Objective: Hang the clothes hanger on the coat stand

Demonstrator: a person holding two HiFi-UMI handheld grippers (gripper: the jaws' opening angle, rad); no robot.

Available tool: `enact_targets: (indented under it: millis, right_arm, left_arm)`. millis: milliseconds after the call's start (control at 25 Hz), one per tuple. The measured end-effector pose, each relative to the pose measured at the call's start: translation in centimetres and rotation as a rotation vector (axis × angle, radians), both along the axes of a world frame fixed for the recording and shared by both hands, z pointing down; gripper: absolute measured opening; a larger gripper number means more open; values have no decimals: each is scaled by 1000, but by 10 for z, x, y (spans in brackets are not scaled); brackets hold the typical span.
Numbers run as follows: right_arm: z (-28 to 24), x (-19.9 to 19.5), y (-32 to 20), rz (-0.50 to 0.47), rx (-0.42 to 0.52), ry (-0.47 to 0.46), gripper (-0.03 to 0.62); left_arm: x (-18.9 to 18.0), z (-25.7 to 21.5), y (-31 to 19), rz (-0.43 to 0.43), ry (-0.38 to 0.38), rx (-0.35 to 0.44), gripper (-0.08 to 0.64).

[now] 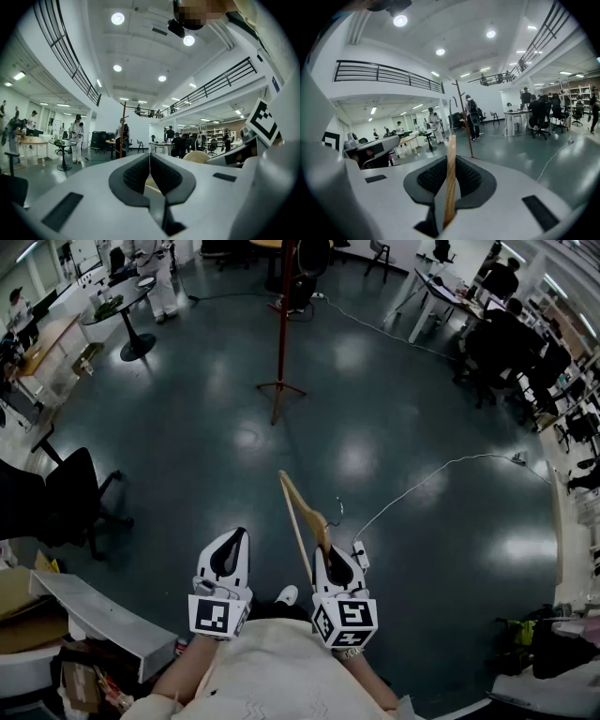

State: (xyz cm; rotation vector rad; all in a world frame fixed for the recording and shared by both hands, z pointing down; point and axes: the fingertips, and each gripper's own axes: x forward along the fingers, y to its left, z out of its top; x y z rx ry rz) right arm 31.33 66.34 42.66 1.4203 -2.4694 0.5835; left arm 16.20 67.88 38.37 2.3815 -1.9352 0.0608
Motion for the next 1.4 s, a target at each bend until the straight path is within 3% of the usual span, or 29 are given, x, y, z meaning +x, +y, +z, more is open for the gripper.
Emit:
enact_targets:
  millis: [240,520,720,960,1400]
  right_arm:
    - [2,34,-29,42,5,16,70]
    - [14,28,-49,50,-6,61,69]
    - [19,26,-72,55,-8,101,70]
    - [25,5,-112,75,-34,133,69]
    - [29,-65,-218,74,-54,148,70]
  left_arm:
    - [24,0,-18,-8,7,21,14]
    - [7,10,-41,-18,-33,-24,14]
    - [3,29,-72,-6,20,-4,14]
    - [-20,25,-125,-19,113,30,14]
    - [-80,25,-239,17,119,11,14]
